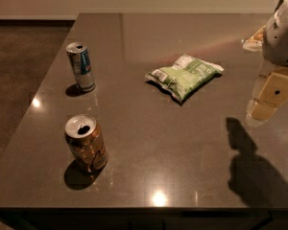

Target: Move redbull can near orange can

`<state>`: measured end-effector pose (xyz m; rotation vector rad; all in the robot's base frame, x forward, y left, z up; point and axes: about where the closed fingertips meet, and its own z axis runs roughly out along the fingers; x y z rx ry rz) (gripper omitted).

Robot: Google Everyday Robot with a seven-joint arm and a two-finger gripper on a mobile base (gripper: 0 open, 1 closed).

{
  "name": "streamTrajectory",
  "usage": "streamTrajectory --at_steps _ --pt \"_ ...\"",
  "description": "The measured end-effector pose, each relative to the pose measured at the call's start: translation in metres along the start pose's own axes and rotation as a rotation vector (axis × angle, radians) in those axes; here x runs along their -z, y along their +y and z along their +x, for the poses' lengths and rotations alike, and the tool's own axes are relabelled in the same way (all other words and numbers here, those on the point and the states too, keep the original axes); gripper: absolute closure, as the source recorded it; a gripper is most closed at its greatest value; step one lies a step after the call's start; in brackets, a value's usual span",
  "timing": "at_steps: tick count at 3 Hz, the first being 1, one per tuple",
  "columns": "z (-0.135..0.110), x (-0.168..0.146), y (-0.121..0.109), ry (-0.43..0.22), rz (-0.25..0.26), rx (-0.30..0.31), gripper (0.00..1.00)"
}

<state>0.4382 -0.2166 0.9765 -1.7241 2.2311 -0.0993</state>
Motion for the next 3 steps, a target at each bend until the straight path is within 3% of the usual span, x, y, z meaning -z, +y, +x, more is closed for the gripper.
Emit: streamTrajectory --at_steps 1,3 --pt "0.0 0.0 0.0 0.0 0.0 0.0 0.0" --pt "-0.053 -0.01 -0.024 -0.052 -0.016 0.045 0.0"
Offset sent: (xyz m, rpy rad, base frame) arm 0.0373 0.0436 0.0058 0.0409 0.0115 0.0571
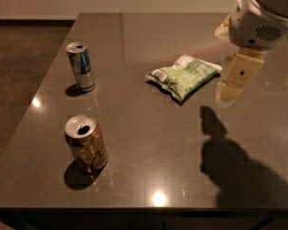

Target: Move redbull can near orange can

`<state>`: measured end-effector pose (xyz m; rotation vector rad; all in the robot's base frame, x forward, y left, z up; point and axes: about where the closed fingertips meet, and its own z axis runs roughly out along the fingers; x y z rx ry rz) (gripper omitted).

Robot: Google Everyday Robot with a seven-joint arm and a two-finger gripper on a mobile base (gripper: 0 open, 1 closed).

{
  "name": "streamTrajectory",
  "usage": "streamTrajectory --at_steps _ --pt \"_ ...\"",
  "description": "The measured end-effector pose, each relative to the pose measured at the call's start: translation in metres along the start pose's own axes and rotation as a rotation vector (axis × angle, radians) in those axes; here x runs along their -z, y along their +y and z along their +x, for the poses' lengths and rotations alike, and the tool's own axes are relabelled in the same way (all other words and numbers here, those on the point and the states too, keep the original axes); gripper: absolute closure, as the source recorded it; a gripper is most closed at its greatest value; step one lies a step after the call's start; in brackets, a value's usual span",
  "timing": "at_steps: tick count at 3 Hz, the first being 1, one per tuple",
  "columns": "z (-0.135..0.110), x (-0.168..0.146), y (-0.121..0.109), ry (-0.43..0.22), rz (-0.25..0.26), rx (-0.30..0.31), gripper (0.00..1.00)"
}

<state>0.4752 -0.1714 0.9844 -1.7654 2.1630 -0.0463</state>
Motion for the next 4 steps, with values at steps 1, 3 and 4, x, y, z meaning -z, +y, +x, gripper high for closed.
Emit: streamTrajectory --at_steps 1,3,4 --pt "-0.053 -0.024 -0.019 -0.062 -0.021 0.035 0.0" --pt "-0.149 -0.091 -0.062 -0.181 0.021 0.022 0.0" --pt "-0.2 -0.12 -0.082 -0.259 0.0 -0.015 0.0"
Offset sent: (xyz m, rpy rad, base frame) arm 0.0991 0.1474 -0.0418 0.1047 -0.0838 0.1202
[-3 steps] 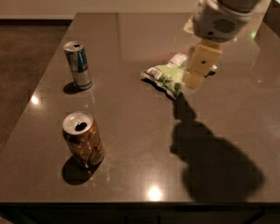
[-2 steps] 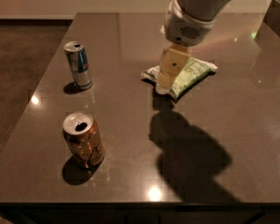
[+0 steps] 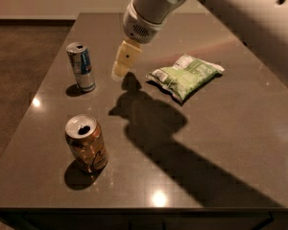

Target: Move redbull can near orange can

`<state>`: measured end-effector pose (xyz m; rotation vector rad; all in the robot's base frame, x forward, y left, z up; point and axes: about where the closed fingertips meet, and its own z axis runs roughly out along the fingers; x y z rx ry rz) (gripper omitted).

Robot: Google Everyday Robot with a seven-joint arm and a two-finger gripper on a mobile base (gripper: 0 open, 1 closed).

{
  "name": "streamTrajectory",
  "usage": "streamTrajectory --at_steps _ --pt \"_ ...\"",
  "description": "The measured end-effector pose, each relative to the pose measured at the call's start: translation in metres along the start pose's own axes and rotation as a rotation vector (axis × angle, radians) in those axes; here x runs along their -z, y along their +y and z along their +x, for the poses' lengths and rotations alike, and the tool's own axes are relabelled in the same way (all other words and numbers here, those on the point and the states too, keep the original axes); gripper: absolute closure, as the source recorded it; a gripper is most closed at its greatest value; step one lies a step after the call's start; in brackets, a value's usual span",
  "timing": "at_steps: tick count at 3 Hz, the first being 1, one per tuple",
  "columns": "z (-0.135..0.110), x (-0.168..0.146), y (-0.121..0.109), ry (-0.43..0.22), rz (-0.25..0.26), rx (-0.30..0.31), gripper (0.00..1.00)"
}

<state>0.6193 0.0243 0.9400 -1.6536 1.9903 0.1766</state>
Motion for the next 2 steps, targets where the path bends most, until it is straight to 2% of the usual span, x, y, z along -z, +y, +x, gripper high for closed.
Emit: streamTrajectory --at_steps 1,2 --pt "-0.045 -0.039 0.001 -0.062 -0.06 -0.007 0.0" --pt "-0.063 -0.056 0.012 -0.084 -0.107 0.006 0.0"
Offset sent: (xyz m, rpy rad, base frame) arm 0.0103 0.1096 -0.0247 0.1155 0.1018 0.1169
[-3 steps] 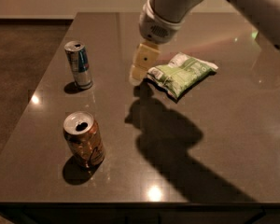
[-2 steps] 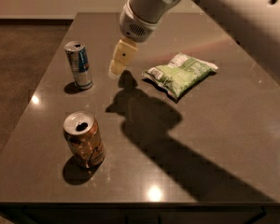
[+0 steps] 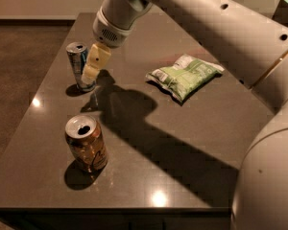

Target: Move redbull can near orange can

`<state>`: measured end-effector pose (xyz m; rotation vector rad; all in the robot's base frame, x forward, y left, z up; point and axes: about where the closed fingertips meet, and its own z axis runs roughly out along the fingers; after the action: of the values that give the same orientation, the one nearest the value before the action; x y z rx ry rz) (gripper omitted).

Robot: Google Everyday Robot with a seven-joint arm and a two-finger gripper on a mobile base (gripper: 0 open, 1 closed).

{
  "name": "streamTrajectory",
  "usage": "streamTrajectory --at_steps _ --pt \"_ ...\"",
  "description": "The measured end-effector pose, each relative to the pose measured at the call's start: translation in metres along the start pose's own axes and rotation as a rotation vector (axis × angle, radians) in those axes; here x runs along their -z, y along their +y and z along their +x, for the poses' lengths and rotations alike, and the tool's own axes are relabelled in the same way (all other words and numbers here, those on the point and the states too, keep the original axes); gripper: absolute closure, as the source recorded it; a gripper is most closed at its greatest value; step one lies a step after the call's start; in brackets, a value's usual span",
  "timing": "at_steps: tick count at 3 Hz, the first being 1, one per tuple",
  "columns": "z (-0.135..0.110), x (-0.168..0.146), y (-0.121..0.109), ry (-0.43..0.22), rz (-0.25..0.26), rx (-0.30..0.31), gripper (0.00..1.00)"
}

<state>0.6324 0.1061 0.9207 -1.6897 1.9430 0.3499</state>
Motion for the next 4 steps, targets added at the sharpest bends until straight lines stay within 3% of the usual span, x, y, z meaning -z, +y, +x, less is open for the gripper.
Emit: streamTrajectory --at_steps 1,2,3,4 --pt "-0.019 -0.009 0.015 -0.016 -0.047 0.034 0.0" --pt "-0.038 -0.012 0.019 -0.034 -0.077 0.058 0.19" --pt "-0.053 -0.014 0.016 -0.046 -0.101 0.069 0.5" --pt "-0.059 -0.011 0.013 -0.05 -0.105 0.075 0.74"
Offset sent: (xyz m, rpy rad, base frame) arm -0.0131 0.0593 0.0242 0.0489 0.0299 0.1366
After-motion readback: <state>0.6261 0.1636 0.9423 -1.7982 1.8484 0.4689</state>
